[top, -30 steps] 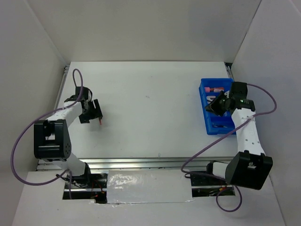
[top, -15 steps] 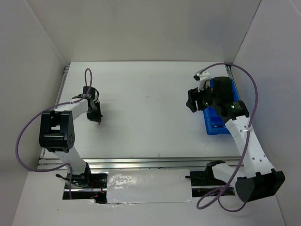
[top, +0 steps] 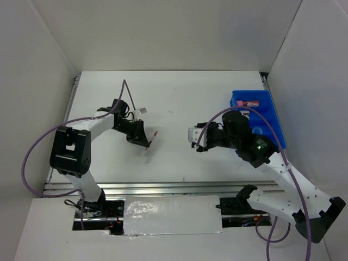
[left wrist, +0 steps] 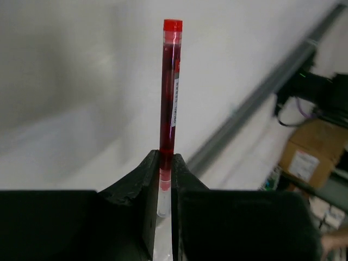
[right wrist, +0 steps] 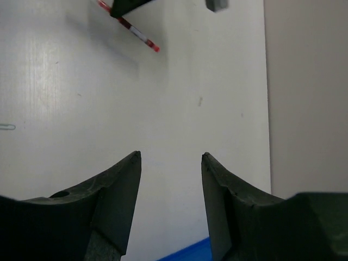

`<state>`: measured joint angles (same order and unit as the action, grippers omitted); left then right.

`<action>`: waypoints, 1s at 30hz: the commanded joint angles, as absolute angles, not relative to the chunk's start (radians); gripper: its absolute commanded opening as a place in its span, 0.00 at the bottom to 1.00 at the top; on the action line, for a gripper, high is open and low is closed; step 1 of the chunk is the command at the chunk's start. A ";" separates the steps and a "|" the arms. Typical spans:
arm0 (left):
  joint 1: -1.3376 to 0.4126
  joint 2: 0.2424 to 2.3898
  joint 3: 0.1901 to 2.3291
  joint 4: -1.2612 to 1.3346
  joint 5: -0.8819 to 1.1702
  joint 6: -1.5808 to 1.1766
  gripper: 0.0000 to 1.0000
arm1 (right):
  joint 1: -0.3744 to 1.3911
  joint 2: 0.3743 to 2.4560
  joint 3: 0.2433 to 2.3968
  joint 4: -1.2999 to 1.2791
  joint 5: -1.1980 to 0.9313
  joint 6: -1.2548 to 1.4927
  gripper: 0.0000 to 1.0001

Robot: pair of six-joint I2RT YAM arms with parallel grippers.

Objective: Sort the stationery into containers
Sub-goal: Grab a piece of stationery with the left arm, then pass the stationery from the left arm to the right

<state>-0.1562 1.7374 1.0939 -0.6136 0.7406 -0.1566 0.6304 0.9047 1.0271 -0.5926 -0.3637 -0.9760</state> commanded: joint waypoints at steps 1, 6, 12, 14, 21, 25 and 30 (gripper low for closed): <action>-0.221 1.663 1.149 -0.692 1.035 -0.127 0.00 | 0.754 0.940 1.011 -0.523 -0.342 -1.132 0.54; -0.317 1.669 1.178 -0.842 1.112 -0.034 0.00 | 0.908 1.063 1.031 -0.528 -0.333 -1.147 0.48; -0.399 1.632 1.200 -0.893 1.111 -0.012 0.00 | 0.997 1.172 1.035 -0.502 -0.327 -1.187 0.48; -0.413 1.628 1.203 -0.896 1.114 -0.017 0.00 | 1.009 1.207 1.045 -0.514 -0.322 -1.207 0.46; -0.456 1.643 1.238 -0.940 1.121 0.023 0.00 | 1.017 1.301 1.098 -0.558 -0.295 -1.241 0.43; -0.468 1.641 1.238 -0.940 1.121 0.020 0.00 | 1.022 1.328 1.123 -0.572 -0.287 -1.261 0.41; -0.466 1.649 1.247 -0.936 1.117 0.009 0.00 | 1.038 1.344 1.138 -0.595 -0.273 -1.278 0.39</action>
